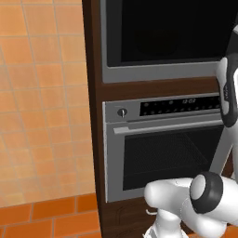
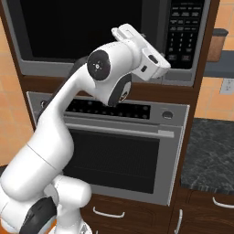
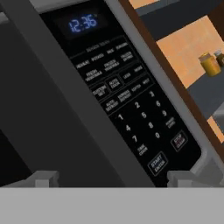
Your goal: Open the microwave, place the bowl with waffle inside the microwave, then close the microwave door and turn it on.
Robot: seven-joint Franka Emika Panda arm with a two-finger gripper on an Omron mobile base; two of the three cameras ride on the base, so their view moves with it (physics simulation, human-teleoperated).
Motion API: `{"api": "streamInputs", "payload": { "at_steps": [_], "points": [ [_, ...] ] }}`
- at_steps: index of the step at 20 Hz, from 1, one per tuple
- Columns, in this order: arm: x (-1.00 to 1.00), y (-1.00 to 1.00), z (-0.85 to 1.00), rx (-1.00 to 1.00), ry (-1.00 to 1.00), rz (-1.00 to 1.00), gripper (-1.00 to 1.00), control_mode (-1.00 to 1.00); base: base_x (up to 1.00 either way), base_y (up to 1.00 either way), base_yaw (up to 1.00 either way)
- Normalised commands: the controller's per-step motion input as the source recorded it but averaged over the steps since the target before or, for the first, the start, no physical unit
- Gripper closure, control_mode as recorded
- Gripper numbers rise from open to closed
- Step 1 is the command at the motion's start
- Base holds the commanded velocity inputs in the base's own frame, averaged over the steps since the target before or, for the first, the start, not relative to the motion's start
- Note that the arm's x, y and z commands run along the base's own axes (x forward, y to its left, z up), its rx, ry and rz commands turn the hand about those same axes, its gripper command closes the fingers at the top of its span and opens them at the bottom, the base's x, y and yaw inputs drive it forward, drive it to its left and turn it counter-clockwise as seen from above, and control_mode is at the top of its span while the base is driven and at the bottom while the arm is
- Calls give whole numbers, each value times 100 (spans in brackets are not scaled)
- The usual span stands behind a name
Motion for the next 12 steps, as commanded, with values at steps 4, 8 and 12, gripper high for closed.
{"api": "streamInputs", "payload": {
  "at_steps": [4, 8, 12],
  "points": [
    [-44, -7, 6, 0, -11, 0, -100, -100, 0, 0, 0],
    [-38, -11, 54, 0, 0, 5, -100, -100, 0, 0, 0],
    [-36, -14, 67, 0, 5, 8, -100, -100, 0, 0, 0]
  ]
}}
